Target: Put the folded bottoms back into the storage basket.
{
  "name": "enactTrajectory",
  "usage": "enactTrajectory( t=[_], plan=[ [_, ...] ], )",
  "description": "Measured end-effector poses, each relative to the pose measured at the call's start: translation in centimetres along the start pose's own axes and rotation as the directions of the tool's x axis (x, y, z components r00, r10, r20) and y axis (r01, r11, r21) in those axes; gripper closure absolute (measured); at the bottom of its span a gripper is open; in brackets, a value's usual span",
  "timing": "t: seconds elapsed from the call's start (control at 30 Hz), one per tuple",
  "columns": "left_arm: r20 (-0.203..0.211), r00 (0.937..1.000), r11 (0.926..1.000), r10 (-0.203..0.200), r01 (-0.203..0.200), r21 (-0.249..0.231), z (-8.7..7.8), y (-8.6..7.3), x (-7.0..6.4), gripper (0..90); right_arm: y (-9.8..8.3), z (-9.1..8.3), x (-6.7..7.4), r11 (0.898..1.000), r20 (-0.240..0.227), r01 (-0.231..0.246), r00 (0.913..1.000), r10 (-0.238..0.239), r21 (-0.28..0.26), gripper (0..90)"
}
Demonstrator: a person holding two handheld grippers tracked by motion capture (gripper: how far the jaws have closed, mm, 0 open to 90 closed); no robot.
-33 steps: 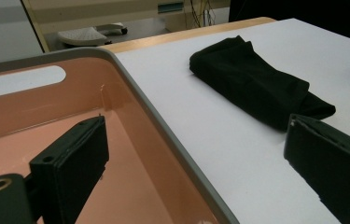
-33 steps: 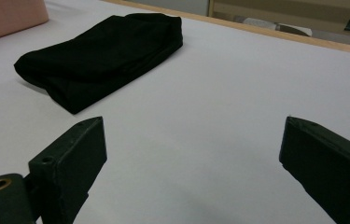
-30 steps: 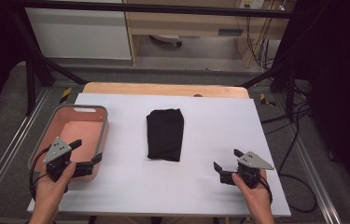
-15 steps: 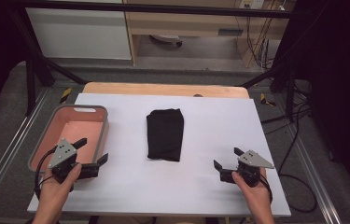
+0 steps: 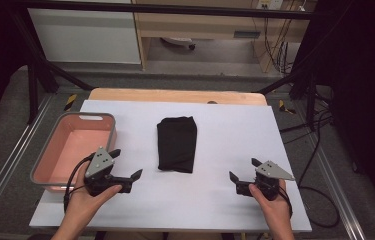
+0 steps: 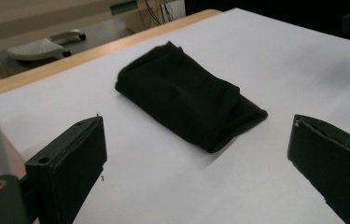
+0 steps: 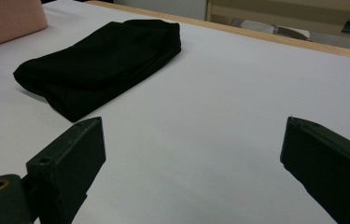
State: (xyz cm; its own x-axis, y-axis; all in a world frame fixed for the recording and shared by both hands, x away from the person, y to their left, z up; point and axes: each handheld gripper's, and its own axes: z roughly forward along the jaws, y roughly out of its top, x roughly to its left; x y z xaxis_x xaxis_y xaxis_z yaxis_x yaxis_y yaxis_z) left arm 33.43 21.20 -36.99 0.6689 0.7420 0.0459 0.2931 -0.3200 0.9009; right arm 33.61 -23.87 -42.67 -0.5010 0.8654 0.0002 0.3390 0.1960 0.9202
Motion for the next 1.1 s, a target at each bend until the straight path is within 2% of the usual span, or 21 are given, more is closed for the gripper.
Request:
enactTrajectory(
  t=[0.3,0.33,0.43,0.47,0.5,0.6,0.67,0.83,0.93,1.03,1.1],
  plan=[
    [0.052,0.9984,0.9984,0.021,-0.024,0.051,3.2,0.5,-0.5,6.1,0.0,0.1,0.1,0.999,-0.002,-0.011,0.9999,0.011,0.032,6.8],
    [0.058,0.9981,0.9982,0.020,-0.023,0.056,3.6,0.5,-0.6,6.7,0.0,0.3,0.1,0.998,-0.003,-0.014,0.9999,0.014,0.055,6.8],
    [0.074,0.9967,0.9970,0.035,-0.040,0.066,4.7,0.5,-1.0,7.1,0.1,0.5,0.3,0.997,-0.004,-0.012,0.9999,0.012,0.081,7.0],
    [0.088,0.9957,0.9966,0.027,-0.034,0.075,5.5,0.4,-1.1,7.3,0.1,0.6,0.3,0.996,-0.004,-0.016,0.9999,0.016,0.083,7.3],
    [0.088,0.9957,0.9966,0.027,-0.034,0.075,5.5,0.4,-1.1,8.0,0.1,0.6,0.3,0.996,-0.004,-0.016,0.9999,0.016,0.083,7.3],
    [0.107,0.9942,0.9938,-0.005,-0.007,0.111,6.9,0.3,-1.1,10.1,0.1,1.0,0.5,0.995,0.014,-0.026,0.9996,0.024,0.100,8.8],
    [0.108,0.9941,0.9912,0.012,-0.026,0.130,7.6,0.3,-1.2,11.7,0.1,1.0,0.5,0.993,0.019,-0.036,0.9992,0.034,0.114,9.0],
    [0.119,0.9927,0.9862,0.014,-0.034,0.162,9.4,0.1,-1.1,16.0,0.2,1.0,0.5,0.993,0.019,-0.034,0.9993,0.032,0.115,9.1],
    [0.130,0.9915,0.9854,0.000,-0.022,0.169,9.8,-0.3,-1.0,19.5,0.2,1.1,0.2,0.991,0.021,-0.061,0.9980,0.059,0.122,9.5],
    [0.123,0.9918,0.9861,-0.035,0.014,0.166,9.9,-1.2,-0.8,21.3,0.1,1.1,0.2,0.988,0.024,-0.075,0.9971,0.072,0.132,9.7],
    [0.125,0.9918,0.9844,-0.028,0.006,0.176,10.0,-1.5,-1.0,24.5,0.2,1.2,0.2,0.989,0.025,-0.069,0.9975,0.066,0.134,9.7]
  ],
)
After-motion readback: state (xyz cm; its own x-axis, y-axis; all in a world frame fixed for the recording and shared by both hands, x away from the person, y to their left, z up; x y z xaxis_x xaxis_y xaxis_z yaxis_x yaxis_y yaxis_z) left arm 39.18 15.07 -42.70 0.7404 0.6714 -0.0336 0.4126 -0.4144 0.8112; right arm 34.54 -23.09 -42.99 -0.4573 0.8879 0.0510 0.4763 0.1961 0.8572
